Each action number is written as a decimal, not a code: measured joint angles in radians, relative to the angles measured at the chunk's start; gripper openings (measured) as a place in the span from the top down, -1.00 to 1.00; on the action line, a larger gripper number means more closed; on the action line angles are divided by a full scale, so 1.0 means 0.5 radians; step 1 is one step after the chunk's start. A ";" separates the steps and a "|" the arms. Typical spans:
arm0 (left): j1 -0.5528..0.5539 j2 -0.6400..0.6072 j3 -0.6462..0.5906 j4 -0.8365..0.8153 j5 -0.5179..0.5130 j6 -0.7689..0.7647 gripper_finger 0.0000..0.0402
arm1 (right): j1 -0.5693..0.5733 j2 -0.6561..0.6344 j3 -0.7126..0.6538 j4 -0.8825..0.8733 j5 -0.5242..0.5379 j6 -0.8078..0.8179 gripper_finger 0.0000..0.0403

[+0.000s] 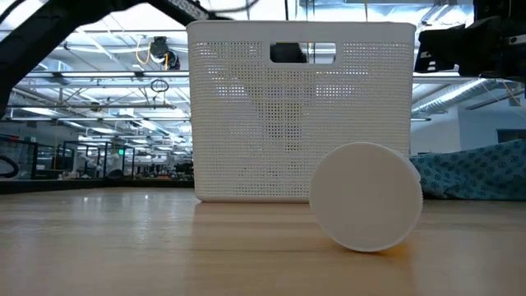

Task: Pick & place medical supplies in basket/bin
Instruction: Put the red medicine bottle into the white bin

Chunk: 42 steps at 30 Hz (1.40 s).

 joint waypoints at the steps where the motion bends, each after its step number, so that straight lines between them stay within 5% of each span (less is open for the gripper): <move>1: -0.007 -0.042 0.011 -0.001 -0.001 0.012 -0.39 | 0.000 0.000 0.000 -0.008 0.000 0.000 1.00; 6: -0.063 -0.309 0.044 -0.111 -0.048 0.038 -0.55 | -0.002 0.004 0.000 -0.022 0.000 0.000 1.00; 10: -0.135 -0.596 0.056 -0.374 -0.155 0.097 -0.45 | -0.002 0.005 0.000 -0.034 0.000 0.000 1.00; 17: -0.274 -1.106 -0.062 -0.709 -0.333 0.092 0.39 | -0.002 0.003 0.000 -0.039 0.000 0.027 1.00; 22: -0.317 -1.496 -0.447 -0.648 -0.386 -0.094 0.94 | -0.003 0.002 0.000 0.037 0.000 0.112 1.00; 33: -0.428 -2.429 -1.925 0.740 -0.445 -0.495 0.98 | -0.003 0.009 -0.001 0.076 0.012 0.163 1.00; 38: -0.525 -2.612 -2.407 1.319 -0.447 -0.557 0.98 | -0.003 0.008 -0.001 0.067 0.010 0.161 1.00; 42: -0.615 -2.570 -2.775 1.932 -0.663 -0.564 0.98 | -0.003 0.008 0.000 0.067 0.011 0.166 1.00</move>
